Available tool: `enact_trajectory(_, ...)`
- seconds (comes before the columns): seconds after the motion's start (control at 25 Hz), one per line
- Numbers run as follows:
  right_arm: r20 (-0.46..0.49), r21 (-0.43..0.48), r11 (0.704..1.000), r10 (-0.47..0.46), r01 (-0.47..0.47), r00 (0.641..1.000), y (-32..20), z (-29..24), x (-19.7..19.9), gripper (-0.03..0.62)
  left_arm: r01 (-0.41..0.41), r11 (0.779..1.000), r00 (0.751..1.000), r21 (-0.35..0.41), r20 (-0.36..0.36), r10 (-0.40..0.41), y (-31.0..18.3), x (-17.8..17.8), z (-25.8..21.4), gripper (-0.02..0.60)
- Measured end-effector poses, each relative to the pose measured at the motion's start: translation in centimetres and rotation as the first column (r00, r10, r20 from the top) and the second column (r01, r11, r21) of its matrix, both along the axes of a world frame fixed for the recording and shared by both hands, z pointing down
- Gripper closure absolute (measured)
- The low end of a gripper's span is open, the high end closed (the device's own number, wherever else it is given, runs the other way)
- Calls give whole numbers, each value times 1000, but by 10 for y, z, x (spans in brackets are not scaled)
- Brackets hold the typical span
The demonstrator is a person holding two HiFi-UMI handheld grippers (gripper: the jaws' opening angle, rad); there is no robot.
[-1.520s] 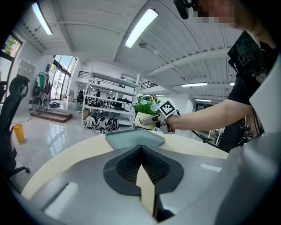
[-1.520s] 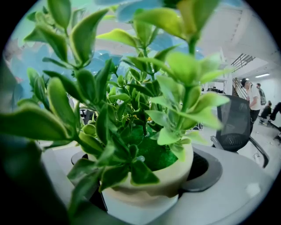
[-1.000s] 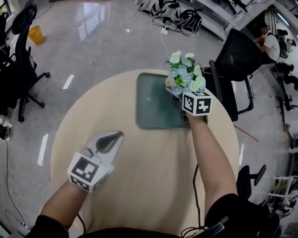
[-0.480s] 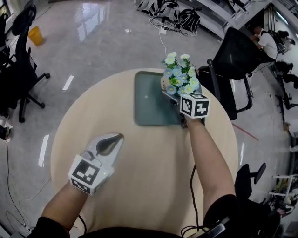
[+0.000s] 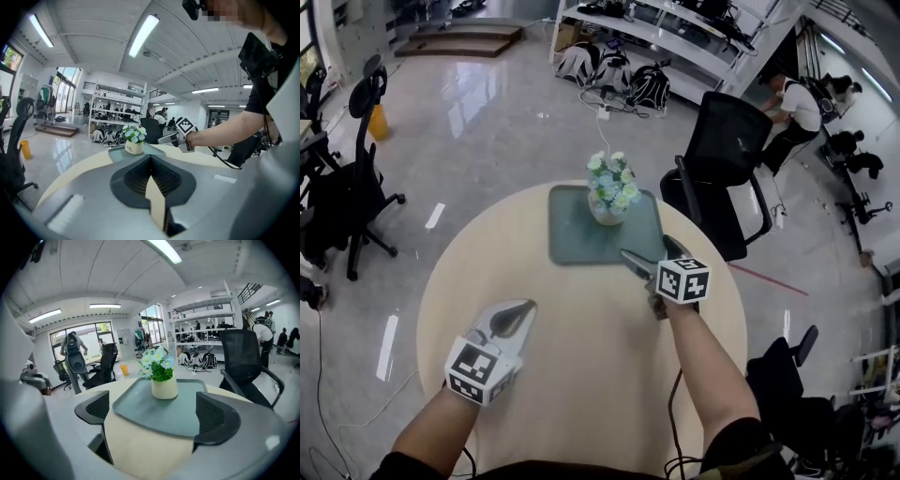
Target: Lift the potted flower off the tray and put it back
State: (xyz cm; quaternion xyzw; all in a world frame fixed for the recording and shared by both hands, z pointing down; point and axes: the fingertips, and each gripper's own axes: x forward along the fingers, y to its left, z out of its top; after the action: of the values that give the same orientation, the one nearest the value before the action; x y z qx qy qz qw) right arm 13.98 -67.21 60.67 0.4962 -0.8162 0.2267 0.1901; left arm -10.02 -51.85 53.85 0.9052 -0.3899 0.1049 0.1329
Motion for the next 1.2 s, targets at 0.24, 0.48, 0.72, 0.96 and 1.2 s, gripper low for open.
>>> enact_trajectory(0.24, 132, 84, 996, -55, 45, 990, 98, -89, 14, 67, 4, 999, 1000, 40, -19, -4, 68, 35, -59, 583)
enact_trajectory(0.48, 162, 193, 972, -167, 135, 973, 220, -184, 25, 152, 17, 997, 999, 80, -36, -14, 141, 66, -137, 583)
enact_trajectory(0.72, 163, 286, 938, -249, 196, 955, 331, -259, 47, 351, 53, 992, 993, 112, -108, -41, 207, 100, -203, 583)
enact_trajectory(0.96, 190, 354, 908, -305, 224, 933, 397, -316, 65, 470, 49, 985, 990, 165, -137, -27, 265, 130, -254, 583)
enact_trajectory(1.2, 220, 385, 892, -339, 238, 915, 439, -341, 76, 574, 91, 975, 984, 201, -166, -57, 303, 137, -282, 583)
